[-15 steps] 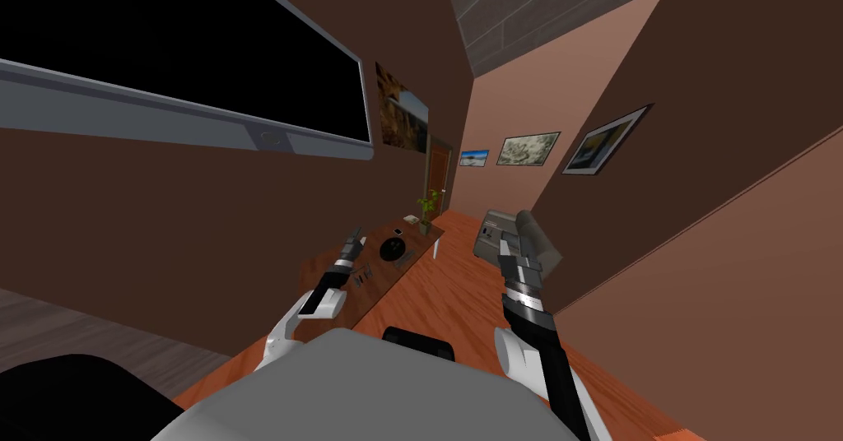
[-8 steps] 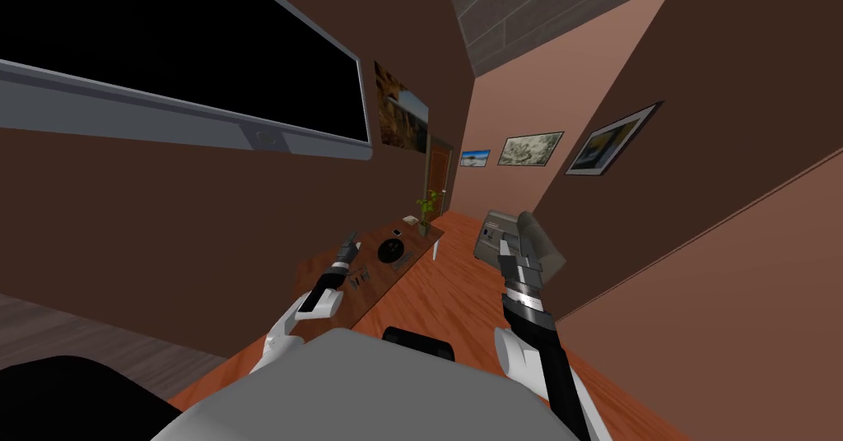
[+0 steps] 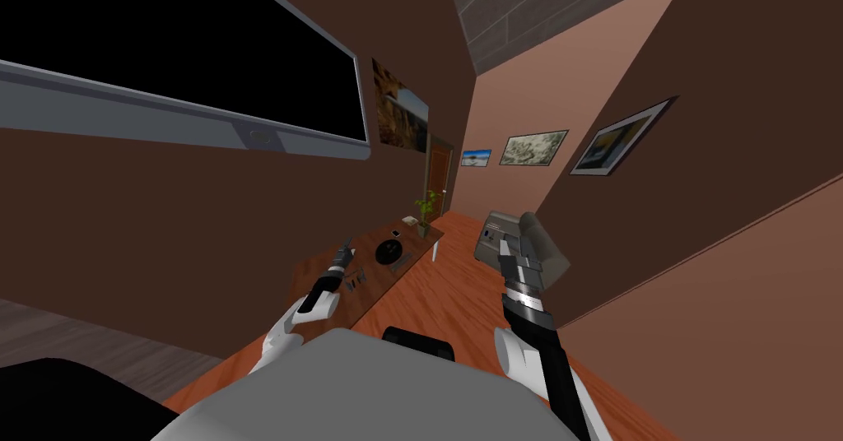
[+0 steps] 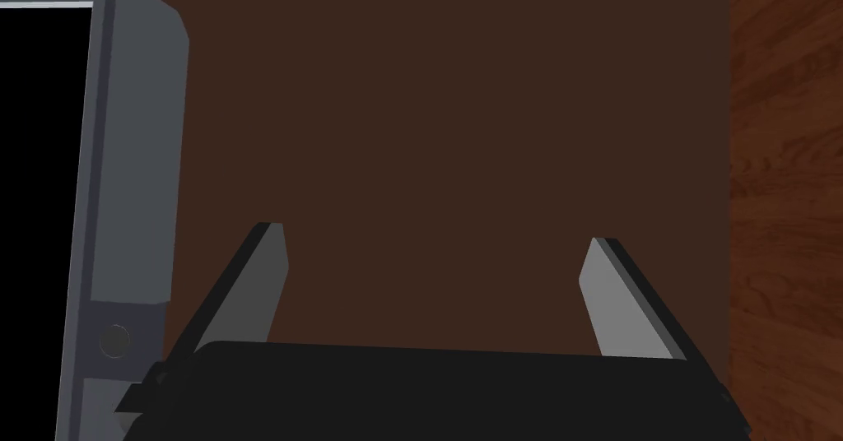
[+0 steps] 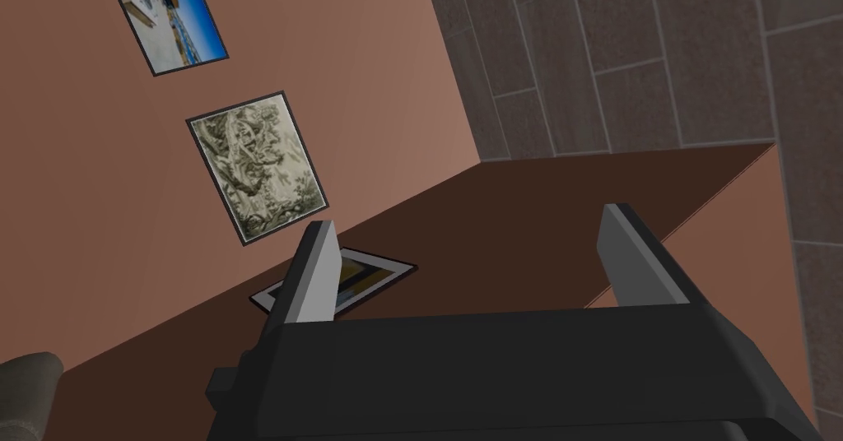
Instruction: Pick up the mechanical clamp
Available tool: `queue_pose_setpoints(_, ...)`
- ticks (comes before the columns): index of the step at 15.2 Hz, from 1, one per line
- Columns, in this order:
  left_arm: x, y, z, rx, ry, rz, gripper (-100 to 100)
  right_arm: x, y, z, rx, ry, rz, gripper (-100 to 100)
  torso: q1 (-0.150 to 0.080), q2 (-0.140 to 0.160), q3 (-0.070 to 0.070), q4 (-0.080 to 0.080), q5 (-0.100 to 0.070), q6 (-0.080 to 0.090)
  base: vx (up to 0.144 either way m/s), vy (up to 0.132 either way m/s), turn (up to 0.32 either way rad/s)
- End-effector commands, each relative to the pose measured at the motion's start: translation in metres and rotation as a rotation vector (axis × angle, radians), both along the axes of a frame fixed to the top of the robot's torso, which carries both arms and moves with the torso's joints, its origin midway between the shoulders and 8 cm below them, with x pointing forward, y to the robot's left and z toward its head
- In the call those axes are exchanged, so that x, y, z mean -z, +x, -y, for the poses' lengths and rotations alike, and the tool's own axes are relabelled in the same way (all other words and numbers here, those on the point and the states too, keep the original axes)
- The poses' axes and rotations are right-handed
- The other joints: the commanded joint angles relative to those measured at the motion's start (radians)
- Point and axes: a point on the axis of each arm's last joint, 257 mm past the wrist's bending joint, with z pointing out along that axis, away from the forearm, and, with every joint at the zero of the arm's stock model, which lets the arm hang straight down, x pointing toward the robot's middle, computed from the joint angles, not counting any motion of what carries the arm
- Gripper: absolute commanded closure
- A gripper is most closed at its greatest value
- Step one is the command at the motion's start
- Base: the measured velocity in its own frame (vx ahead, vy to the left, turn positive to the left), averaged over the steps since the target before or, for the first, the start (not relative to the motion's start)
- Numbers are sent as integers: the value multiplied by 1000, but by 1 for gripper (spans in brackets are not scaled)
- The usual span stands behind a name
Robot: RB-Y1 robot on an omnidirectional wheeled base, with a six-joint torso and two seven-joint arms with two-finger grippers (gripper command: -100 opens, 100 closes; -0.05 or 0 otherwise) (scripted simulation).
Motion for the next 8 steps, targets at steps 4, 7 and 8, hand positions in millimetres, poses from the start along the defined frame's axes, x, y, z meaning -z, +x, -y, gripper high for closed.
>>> queue_pose_setpoints(4,39,-13,-34,-77,-45,-77,-100,0,0,0,0,0,0,0,0,0,0,0,0,0,55,-47,20)
queue_pose_setpoints(7,56,-19,-47,-109,-67,-108,-100,0,0,0,0,0,0,0,1,1,1,0,0,0,38,-28,17)
queue_pose_setpoints(8,65,-23,-48,-116,-74,-125,-100,0,0,0,0,0,0,0,1,1,1,0,0,0,49,-39,21)
